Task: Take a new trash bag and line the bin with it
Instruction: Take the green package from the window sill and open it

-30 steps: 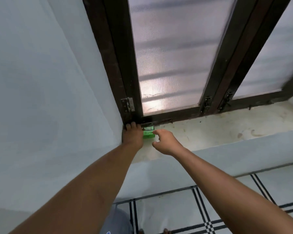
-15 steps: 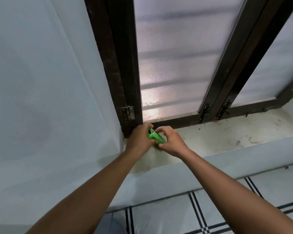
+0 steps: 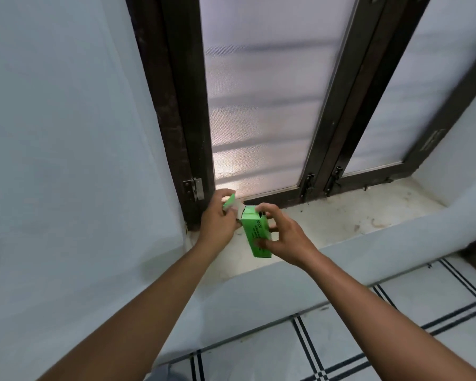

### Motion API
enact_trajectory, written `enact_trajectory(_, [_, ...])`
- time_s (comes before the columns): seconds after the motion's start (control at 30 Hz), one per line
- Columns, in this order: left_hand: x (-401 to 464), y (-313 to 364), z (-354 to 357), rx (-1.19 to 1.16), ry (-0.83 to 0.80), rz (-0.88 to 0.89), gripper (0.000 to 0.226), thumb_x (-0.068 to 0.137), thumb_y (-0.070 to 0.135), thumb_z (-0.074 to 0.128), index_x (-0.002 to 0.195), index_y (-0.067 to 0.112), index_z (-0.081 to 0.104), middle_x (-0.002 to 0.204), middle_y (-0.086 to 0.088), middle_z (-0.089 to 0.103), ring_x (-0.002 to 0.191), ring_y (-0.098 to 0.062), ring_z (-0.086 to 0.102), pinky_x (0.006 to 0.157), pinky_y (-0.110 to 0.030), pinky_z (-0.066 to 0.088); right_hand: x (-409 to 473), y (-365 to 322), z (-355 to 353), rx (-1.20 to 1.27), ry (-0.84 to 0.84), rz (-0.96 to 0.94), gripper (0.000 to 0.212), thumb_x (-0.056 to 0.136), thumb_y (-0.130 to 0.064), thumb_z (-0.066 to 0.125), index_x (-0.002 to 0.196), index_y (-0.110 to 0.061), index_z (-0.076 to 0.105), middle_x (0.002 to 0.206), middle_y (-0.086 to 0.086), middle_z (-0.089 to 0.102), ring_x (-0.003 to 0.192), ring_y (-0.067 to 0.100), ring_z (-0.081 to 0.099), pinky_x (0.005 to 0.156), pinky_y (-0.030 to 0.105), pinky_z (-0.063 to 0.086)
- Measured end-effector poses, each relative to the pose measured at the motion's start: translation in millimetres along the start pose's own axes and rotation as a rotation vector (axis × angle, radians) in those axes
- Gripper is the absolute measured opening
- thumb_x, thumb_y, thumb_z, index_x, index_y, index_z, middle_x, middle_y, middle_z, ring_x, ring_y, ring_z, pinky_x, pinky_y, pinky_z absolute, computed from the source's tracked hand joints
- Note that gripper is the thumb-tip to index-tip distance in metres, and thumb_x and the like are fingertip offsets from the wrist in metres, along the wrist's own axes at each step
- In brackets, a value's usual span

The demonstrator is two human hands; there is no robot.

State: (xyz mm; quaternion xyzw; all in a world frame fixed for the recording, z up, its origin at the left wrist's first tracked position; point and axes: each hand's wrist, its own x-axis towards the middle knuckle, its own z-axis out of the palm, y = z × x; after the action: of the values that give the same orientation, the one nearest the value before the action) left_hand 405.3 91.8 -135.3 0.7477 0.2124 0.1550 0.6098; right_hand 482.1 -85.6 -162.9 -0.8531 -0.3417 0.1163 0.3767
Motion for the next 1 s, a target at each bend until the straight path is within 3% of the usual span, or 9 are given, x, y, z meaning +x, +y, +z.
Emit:
enact_trajectory(0.1, [-7, 5, 3, 0.223, 0.047, 0.165, 0.051, 0.096, -0.006, 0.053, 0.130, 0.032, 0.055, 0.130, 0.001, 0.058, 0.108, -0.014, 0.063, 0.081, -0.025, 0.060, -8, -5, -3, -0.085, 0.033, -0.004, 0.072, 0.078, -0.024, 0.084, 0.128, -0.052, 0.040, 0.123, -0.013, 0.053, 0.103, 0.018, 0.066, 0.077, 0.041, 0.062])
enact_trajectory(0.17, [-9, 9, 3, 0.408, -0.002, 0.261, 0.045, 0.093, -0.007, 0.054, 0.117, 0.028, 0.068, 0.134, 0.003, 0.057, 0.120, -0.014, 0.056, 0.087, -0.016, 0.047, -13, -9, -5, -0.144, 0.055, -0.002, 0.071, 0.075, -0.031, 0.086, 0.126, -0.048, 0.039, 0.121, -0.012, 0.055, 0.096, 0.021, 0.066, 0.075, 0.045, 0.061])
enact_trajectory(0.27, [-7, 9, 1, 0.517, -0.086, 0.290, 0.034, 0.097, 0.001, 0.055, 0.102, 0.027, 0.076, 0.122, 0.001, 0.068, 0.106, -0.017, 0.063, 0.085, -0.030, 0.052, -18, -12, -7, -0.177, 0.079, -0.007, 0.071, 0.071, -0.035, 0.087, 0.122, -0.042, 0.039, 0.117, -0.013, 0.054, 0.090, 0.023, 0.067, 0.072, 0.045, 0.061])
enact_trajectory(0.4, [-7, 16, -4, 0.466, -0.158, 0.197, 0.031, 0.098, 0.013, 0.050, 0.104, 0.033, 0.073, 0.105, 0.008, 0.074, 0.082, -0.012, 0.069, 0.075, -0.032, 0.057, -25, -14, -6, -0.169, 0.101, 0.005, 0.072, 0.071, -0.034, 0.089, 0.117, -0.035, 0.035, 0.113, -0.007, 0.055, 0.082, 0.025, 0.069, 0.067, 0.046, 0.061])
enact_trajectory(0.53, [-6, 23, -7, 0.412, -0.216, 0.147, 0.027, 0.099, 0.021, 0.052, 0.112, 0.030, 0.074, 0.105, 0.006, 0.076, 0.087, -0.014, 0.073, 0.081, -0.038, 0.061, -26, -17, -5, -0.147, 0.124, -0.009, 0.072, 0.070, -0.033, 0.090, 0.117, -0.032, 0.036, 0.110, -0.004, 0.057, 0.079, 0.025, 0.068, 0.065, 0.046, 0.061])
enact_trajectory(0.63, [-5, 23, -8, 0.373, -0.238, 0.105, 0.026, 0.100, 0.025, 0.054, 0.120, 0.028, 0.071, 0.109, -0.001, 0.076, 0.088, -0.017, 0.075, 0.076, -0.041, 0.063, -24, -17, -5, -0.104, 0.133, -0.011, 0.073, 0.069, -0.030, 0.091, 0.122, -0.038, 0.040, 0.115, -0.002, 0.063, 0.088, 0.023, 0.069, 0.070, 0.044, 0.063])
enact_trajectory(0.73, [-6, 21, -9, 0.346, -0.217, 0.100, 0.021, 0.102, 0.027, 0.053, 0.121, 0.030, 0.064, 0.104, -0.004, 0.076, 0.088, -0.021, 0.075, 0.077, -0.045, 0.064, -23, -20, -4, -0.097, 0.140, -0.040, 0.081, 0.071, -0.028, 0.089, 0.134, -0.045, 0.040, 0.120, -0.002, 0.067, 0.100, 0.020, 0.067, 0.075, 0.040, 0.063])
enact_trajectory(0.87, [-8, 22, -12, 0.328, -0.224, 0.122, 0.022, 0.103, 0.023, 0.050, 0.121, 0.036, 0.052, 0.091, -0.010, 0.075, 0.087, -0.030, 0.074, 0.077, -0.052, 0.063, -21, -22, -2, -0.141, 0.166, -0.041, 0.102, 0.071, -0.029, 0.089, 0.154, -0.041, 0.031, 0.125, -0.004, 0.064, 0.092, 0.017, 0.068, 0.075, 0.030, 0.061])
enact_trajectory(1.0, [-8, 28, -13, 0.359, -0.311, 0.128, 0.026, 0.103, 0.026, 0.050, 0.118, 0.038, 0.068, 0.103, 0.000, 0.073, 0.095, -0.025, 0.070, 0.084, -0.047, 0.062, -17, -17, 4, -0.145, 0.177, -0.027, 0.099, 0.067, -0.036, 0.088, 0.151, -0.033, 0.036, 0.128, -0.007, 0.063, 0.101, 0.017, 0.063, 0.078, 0.038, 0.061])
